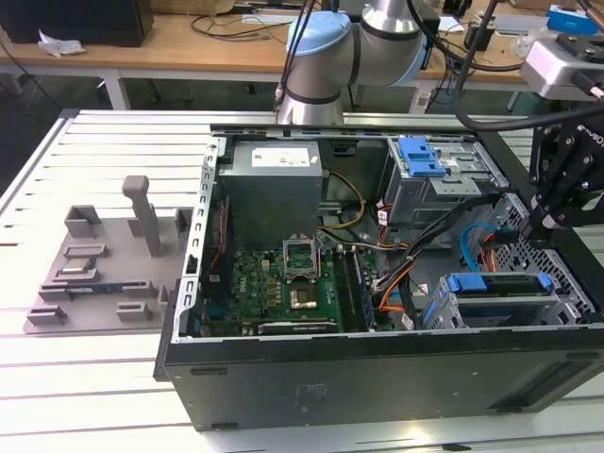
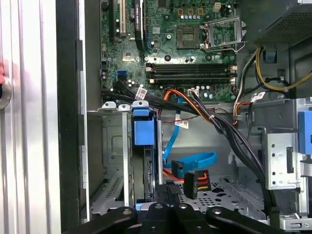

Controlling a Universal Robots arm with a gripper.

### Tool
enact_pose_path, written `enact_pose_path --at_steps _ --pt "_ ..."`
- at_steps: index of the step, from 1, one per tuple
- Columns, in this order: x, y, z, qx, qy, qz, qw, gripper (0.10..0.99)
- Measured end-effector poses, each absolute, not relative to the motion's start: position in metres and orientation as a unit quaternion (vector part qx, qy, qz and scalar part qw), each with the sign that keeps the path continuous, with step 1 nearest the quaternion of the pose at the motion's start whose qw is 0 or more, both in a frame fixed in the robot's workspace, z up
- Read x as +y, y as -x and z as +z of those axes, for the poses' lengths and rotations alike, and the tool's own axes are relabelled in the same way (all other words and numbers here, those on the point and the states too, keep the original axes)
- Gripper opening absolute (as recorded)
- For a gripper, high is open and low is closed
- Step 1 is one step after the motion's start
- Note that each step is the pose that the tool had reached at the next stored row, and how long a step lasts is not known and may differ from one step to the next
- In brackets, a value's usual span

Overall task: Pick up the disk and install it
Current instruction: 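Insert the first disk wire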

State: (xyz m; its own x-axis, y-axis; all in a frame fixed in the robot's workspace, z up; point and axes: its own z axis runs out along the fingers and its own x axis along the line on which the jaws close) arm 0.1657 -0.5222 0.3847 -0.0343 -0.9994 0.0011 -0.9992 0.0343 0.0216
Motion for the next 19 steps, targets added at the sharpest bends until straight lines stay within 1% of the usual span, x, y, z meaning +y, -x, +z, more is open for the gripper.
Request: enact_pose_path --at_steps 6,14,15,16,19 --pt "-0.5134 -0.1657 0.3805 -0.719 -0.695 -0.007 0.008 0.106" --pt "-0.5133 -0.1657 0.3802 -0.719 -0.695 -0.007 0.008 0.106" --pt "-0.5133 -0.1657 0.3802 -0.719 -0.695 -0.007 0.008 0.169" --pt "-0.5133 -0.1657 0.3802 -0.719 -0.695 -0.007 0.008 0.169" --pt "-0.5133 -0.1657 0.38 -0.719 -0.695 -0.007 0.008 0.361"
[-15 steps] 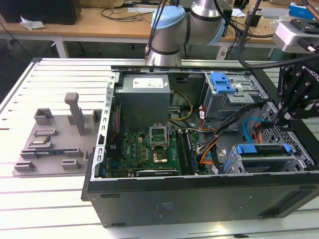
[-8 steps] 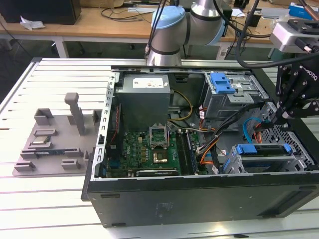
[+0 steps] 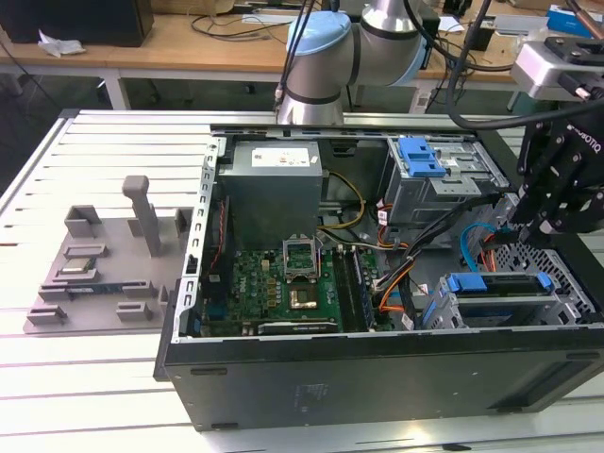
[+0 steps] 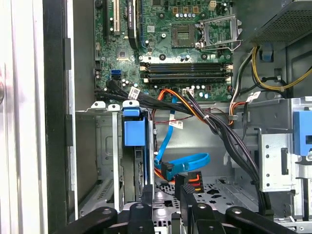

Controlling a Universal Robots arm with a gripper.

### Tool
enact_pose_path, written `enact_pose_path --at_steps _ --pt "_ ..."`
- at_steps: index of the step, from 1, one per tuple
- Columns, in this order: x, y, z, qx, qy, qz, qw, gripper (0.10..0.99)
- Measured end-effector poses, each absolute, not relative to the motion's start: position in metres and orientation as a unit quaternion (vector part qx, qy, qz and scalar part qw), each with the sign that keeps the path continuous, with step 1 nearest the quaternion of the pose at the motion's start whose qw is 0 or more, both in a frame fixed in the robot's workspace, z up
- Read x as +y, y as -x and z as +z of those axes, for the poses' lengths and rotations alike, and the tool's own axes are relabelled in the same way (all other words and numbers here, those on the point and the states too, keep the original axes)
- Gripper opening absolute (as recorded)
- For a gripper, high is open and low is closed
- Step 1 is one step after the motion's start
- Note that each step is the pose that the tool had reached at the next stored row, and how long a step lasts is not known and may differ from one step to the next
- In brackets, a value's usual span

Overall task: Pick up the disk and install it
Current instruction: 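Insert the first disk wire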

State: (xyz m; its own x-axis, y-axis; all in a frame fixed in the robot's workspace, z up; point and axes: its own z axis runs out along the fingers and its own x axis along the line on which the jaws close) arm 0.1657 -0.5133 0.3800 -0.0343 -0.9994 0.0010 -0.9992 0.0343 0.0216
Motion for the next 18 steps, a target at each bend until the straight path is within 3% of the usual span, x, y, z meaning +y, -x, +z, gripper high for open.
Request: enact_pose_path --at_steps 18 --pt "-0.503 -0.166 0.355 -0.719 -0.695 -0.006 0.01 0.361"
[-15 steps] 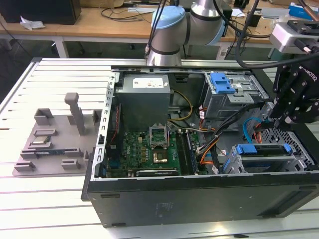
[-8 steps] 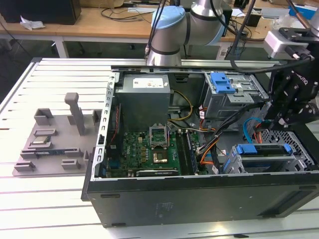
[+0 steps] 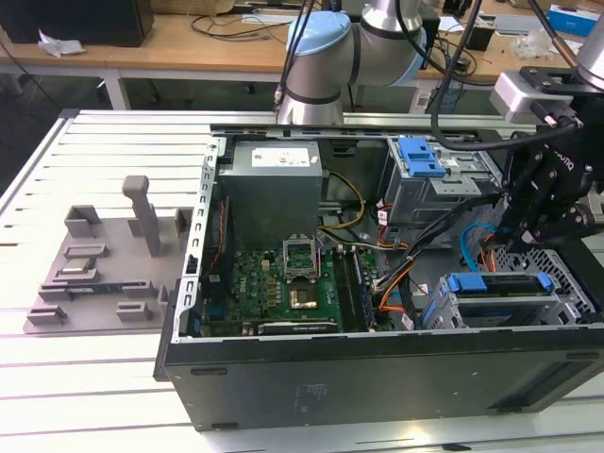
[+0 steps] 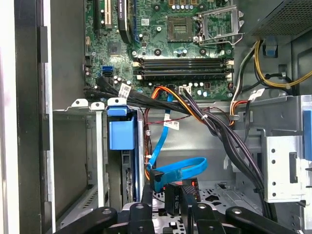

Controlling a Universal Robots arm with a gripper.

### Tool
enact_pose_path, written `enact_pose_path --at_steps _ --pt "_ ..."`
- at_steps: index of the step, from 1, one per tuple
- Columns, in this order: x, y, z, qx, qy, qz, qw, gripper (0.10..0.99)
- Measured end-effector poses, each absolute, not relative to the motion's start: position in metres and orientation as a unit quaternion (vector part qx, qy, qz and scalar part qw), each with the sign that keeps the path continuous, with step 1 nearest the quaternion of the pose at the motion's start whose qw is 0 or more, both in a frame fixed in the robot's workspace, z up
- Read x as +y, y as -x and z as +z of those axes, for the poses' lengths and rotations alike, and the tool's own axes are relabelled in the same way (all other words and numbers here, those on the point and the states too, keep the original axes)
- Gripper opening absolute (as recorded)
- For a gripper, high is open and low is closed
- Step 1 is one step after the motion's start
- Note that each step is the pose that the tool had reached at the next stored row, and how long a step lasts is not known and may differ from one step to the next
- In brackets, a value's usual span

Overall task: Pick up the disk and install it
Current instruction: 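Insert the first disk wire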

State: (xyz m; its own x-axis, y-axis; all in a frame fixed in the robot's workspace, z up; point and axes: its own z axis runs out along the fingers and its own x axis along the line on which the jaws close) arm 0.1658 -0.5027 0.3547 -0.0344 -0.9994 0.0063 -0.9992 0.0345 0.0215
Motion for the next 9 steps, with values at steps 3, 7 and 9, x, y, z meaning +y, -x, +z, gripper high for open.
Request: enact_pose_path --at_steps 3,7,9 --pt "-0.5027 -0.1658 0.3546 -0.719 -0.695 -0.005 0.01 0.282" --pt "-0.5027 -0.1658 0.3546 -0.719 -0.695 -0.004 0.011 0.169" --pt "-0.5027 -0.1658 0.3546 -0.719 -0.695 -0.004 0.011 0.169"
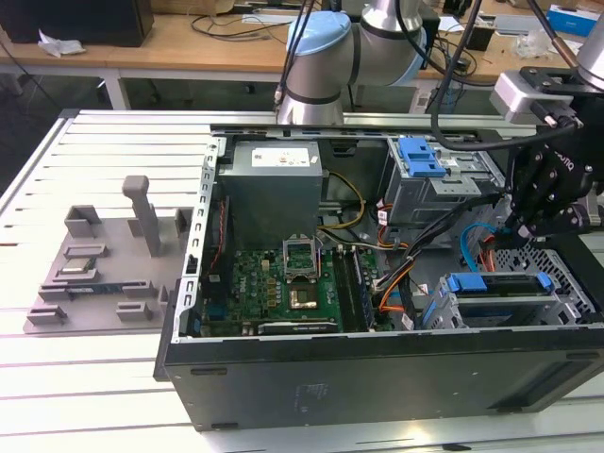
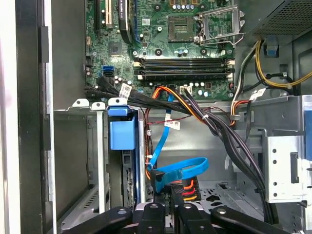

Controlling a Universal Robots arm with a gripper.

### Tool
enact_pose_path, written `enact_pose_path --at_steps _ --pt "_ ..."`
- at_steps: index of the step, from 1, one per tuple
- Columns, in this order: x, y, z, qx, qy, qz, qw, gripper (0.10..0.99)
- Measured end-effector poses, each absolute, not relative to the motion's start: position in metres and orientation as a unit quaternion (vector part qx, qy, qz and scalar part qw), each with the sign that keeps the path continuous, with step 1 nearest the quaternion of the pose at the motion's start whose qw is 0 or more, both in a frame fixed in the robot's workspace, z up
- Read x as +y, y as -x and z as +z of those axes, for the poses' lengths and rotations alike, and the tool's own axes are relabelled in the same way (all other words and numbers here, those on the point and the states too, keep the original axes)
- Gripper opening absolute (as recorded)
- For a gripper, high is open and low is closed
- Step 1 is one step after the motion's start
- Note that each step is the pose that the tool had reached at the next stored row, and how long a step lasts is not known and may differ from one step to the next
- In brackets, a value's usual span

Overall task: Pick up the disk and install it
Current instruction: 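Insert the first disk wire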

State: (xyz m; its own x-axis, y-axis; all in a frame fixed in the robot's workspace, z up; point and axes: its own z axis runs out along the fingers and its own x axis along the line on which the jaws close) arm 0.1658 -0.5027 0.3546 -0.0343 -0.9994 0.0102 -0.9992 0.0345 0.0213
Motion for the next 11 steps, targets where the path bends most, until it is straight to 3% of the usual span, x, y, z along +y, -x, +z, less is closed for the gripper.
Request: enact_pose_path --at_steps 11 --pt "-0.525 -0.166 0.355 -0.719 -0.695 -0.004 0.012 0.169"
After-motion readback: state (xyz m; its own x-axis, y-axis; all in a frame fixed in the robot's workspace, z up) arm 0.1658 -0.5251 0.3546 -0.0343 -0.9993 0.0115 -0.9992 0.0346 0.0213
